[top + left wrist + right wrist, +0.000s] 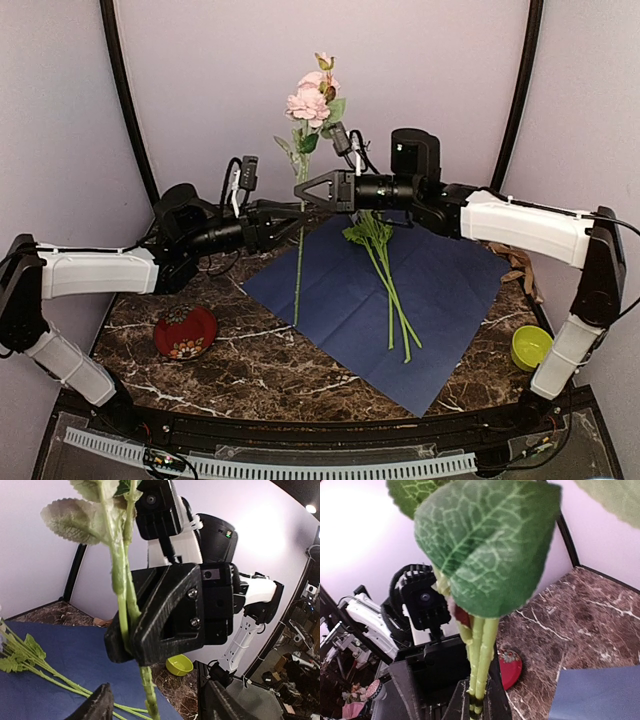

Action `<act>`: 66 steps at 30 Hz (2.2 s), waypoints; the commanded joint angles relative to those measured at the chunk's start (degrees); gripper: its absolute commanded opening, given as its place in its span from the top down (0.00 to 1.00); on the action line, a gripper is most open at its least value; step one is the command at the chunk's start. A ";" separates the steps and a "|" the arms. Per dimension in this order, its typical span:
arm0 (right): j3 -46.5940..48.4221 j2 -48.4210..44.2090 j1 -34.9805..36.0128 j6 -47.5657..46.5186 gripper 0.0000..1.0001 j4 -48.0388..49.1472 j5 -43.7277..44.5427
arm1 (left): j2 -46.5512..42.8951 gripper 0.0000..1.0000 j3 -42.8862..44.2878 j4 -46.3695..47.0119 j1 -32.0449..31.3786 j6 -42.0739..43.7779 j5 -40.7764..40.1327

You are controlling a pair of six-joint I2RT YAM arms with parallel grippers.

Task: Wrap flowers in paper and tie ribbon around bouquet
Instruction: Pass from the left arm to the right, then place the fake flower on the flattened wrapping paper, then adjust the flattened wrapping paper at the center of the board.

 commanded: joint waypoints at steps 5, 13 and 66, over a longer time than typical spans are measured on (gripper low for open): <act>14.65 -0.62 -1.68 -8.14 1.00 -38.84 27.37 | -3.42 0.22 3.65 -21.99 -0.12 8.58 -16.02; 27.42 8.31 -4.89 -11.29 1.00 -67.05 41.83 | 1.32 0.18 13.78 -50.76 0.03 13.45 -36.62; -5.43 13.06 -26.24 -14.59 0.47 -55.33 48.54 | 28.19 0.18 34.48 -80.23 -1.84 25.09 -49.78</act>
